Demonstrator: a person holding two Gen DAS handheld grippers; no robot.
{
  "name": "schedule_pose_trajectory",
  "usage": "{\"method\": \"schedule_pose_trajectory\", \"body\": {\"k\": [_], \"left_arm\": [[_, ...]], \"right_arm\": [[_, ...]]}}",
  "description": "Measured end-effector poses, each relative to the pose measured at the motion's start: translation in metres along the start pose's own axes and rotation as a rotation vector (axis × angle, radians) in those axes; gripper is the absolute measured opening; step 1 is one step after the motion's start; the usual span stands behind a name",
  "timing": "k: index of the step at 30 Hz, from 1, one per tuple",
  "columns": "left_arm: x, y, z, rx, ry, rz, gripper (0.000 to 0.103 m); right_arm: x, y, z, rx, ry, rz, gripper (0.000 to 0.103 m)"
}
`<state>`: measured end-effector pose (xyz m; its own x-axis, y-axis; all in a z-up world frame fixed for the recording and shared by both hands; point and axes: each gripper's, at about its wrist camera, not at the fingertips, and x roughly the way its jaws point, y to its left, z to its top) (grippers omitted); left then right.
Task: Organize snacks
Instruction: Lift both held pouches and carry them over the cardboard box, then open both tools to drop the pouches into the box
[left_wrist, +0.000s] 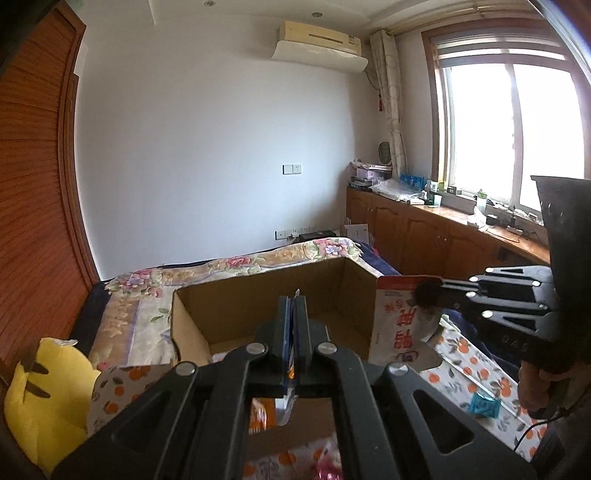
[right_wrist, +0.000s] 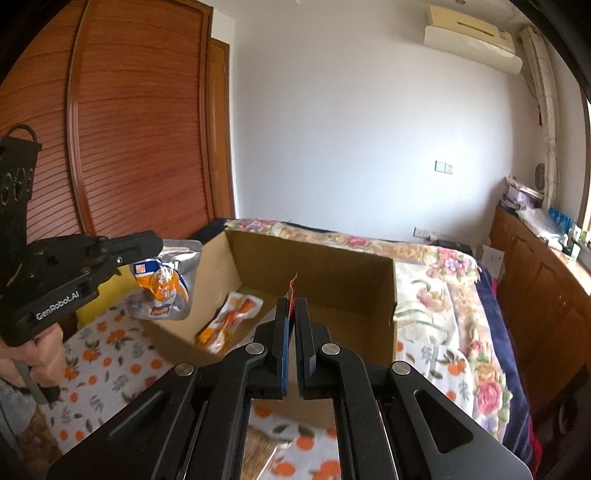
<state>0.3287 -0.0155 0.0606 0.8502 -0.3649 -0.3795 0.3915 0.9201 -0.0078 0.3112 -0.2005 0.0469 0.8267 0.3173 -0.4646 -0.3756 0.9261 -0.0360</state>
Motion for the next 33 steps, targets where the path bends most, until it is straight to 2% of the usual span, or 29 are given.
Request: {"method": "schedule_pose_trajectory", "body": {"k": [5,8,14,26,31,33], "left_arm": [[0.029,0.006,0.001,-0.016,0.003,-0.005,0.0],[0.047,0.007,-0.01,-0.014,0.033,-0.012,0.0],[0.062,0.01,-0.024,-0.031,0.064,-0.003,0.0],[0.069,0.006,-0.034,-0.03,0.111,0.028,0.0],[0.066,0.012,-0.035,-0.04,0.115,0.038,0.002],[0.062,0.014,-0.036,-0.043,0.121,0.036,0.002]], "right_arm": [[0.034,-0.009,0.002,0.017,0.016,-0.012,0.0],[0.052,-0.016,-0.003,0.035,0.029,-0.02,0.0],[0.081,-0.024,-0.017,0.063,0.085,-0.025,0.0],[0.094,-0.023,-0.03,0.074,0.131,-0.018,0.003],[0.092,-0.022,-0.031,0.081,0.134,-0.002,0.008],[0.091,-0.023,-0.03,0.084,0.134,0.001,0.014]]}}
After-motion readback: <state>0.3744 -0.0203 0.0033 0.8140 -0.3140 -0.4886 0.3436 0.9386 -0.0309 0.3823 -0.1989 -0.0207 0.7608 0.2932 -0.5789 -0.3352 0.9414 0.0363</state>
